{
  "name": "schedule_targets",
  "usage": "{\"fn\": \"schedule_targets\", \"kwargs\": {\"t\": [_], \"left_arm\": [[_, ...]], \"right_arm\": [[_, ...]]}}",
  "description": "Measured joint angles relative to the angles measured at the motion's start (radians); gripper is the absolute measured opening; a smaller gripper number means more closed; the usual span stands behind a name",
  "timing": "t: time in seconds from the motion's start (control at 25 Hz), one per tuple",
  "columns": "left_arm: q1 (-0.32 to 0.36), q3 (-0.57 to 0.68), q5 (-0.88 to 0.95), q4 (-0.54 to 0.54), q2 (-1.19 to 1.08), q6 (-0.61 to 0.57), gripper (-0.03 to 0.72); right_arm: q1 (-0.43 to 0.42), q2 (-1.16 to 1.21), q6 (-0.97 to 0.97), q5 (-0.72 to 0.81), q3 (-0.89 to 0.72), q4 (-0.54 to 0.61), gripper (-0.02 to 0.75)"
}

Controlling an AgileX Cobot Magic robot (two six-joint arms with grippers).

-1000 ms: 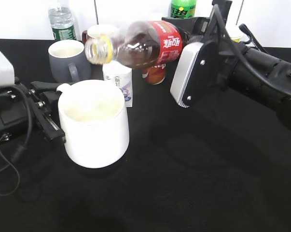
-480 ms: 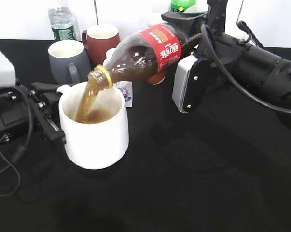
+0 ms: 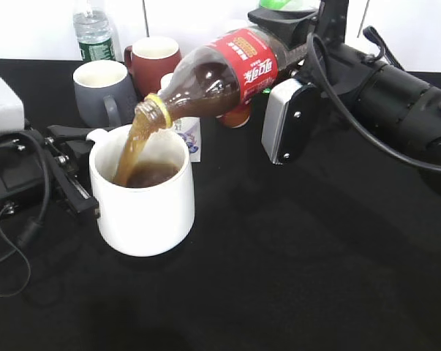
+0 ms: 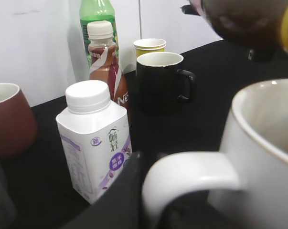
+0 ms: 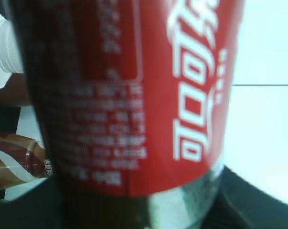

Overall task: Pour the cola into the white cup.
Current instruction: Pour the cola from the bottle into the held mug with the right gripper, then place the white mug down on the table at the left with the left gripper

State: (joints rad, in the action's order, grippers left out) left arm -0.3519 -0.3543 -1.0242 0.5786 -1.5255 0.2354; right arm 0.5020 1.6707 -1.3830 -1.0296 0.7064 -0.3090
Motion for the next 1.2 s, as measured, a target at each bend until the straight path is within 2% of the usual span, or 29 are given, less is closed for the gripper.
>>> {"fn": "schedule_targets", "kwargs": {"t": [0.32,0.44,0.64,0.76,0.84,0.96,1.0,1.08,1.12,1.2], "left_arm": [[0.0,0.0,0.0,-0.001,0.0,-0.002,0.043],[0.0,0.0,-0.041,-0.032,0.0,-0.003,0.042],[0.0,0.0,-0.069,-0.062,0.0,-0.004,0.042],[0.0,0.0,-0.074,-0.063,0.0,-0.005,0.042],[0.0,0.0,-0.084,-0.063,0.0,-0.005,0.042],[0.0,0.0,-0.086,-0.093,0.0,-0.005,0.042],[0.0,0.0,-0.084,-0.108,0.0,-0.005,0.042],[0.0,0.0,-0.084,-0.217,0.0,-0.035,0.042],[0.001,0.0,-0.083,-0.234,0.0,-0.051,0.042],[0.022,0.0,-0.072,-0.281,0.001,-0.07,0.042]], "right_arm": [[0.0,0.0,0.001,-0.007,0.001,0.012,0.385],[0.0,0.0,0.148,-0.002,0.002,0.013,0.385],[0.0,0.066,0.186,0.003,0.006,0.013,0.385],[0.0,0.067,0.28,0.001,0.006,0.013,0.385],[0.0,0.067,0.514,-0.036,0.006,0.012,0.385],[0.0,0.067,1.087,-0.09,0.006,0.044,0.385],[0.0,0.067,1.222,-0.092,0.006,0.051,0.384],[0.0,0.054,1.35,-0.091,-0.01,0.082,0.384],[0.0,0.044,1.358,-0.09,-0.024,0.105,0.384],[0.0,-0.025,1.371,-0.087,-0.104,0.213,0.384]]}}
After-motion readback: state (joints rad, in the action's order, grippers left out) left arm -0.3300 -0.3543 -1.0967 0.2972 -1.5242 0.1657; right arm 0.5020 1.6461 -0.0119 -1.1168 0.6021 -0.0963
